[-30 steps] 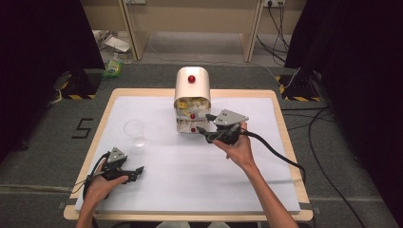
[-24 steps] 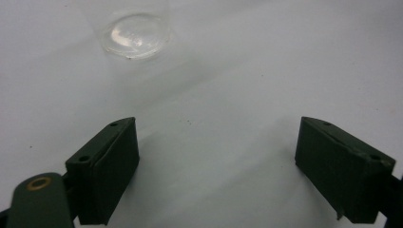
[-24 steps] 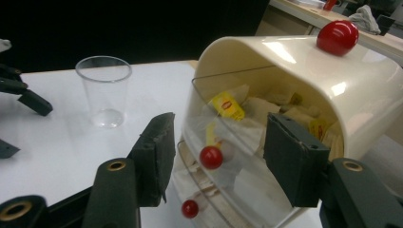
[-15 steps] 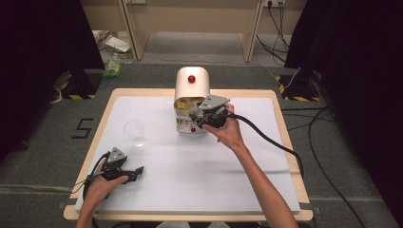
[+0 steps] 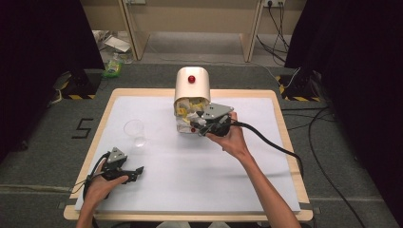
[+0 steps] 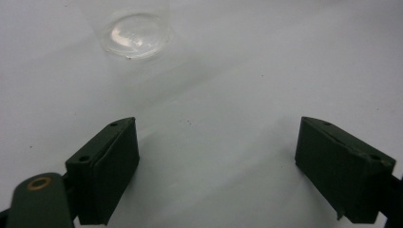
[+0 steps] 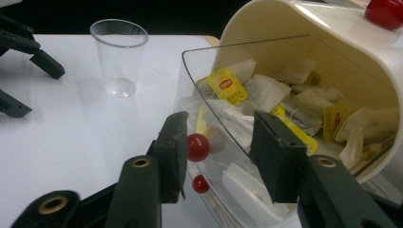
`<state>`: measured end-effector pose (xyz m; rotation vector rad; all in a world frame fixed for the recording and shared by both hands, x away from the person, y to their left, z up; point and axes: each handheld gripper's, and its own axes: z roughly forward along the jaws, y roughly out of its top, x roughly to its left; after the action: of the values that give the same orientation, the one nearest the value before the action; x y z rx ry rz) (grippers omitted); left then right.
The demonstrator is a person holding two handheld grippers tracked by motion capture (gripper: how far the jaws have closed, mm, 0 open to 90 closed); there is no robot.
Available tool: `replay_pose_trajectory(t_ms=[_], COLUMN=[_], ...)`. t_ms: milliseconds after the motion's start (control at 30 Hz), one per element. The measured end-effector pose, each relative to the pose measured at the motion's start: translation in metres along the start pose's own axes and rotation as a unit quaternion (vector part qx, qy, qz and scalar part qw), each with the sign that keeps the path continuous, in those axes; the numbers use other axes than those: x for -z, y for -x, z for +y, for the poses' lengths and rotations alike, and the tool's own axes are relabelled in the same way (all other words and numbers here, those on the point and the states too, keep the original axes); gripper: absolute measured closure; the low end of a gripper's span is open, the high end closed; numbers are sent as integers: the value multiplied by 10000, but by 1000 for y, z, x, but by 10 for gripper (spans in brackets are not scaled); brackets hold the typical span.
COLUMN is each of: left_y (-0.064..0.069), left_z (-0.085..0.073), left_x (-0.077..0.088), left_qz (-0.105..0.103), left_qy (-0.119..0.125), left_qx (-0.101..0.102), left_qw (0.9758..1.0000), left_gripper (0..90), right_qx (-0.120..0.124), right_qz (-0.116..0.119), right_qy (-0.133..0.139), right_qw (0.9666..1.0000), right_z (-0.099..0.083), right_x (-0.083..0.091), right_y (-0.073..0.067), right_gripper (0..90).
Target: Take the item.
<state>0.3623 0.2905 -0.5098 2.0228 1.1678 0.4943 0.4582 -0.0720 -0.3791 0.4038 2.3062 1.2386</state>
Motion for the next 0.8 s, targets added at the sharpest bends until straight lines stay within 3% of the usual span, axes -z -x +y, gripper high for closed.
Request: replay_pose_trajectory(t_ms=[367, 800], left_y=[0, 0], left_z=[0, 0], left_x=[0, 0], left_qz=[4, 4], left_qy=[-3, 10], left_qx=[-8, -10], left_qw=[10000, 10000], left_gripper=[137, 137], right_qx=[155, 210], right_qz=[-49, 118], right_qy=[227, 228], right_qw=[9996, 9995], right_z=[-6, -9], right_x=[12, 18], right_y=[-9, -17], right_gripper=[716, 759])
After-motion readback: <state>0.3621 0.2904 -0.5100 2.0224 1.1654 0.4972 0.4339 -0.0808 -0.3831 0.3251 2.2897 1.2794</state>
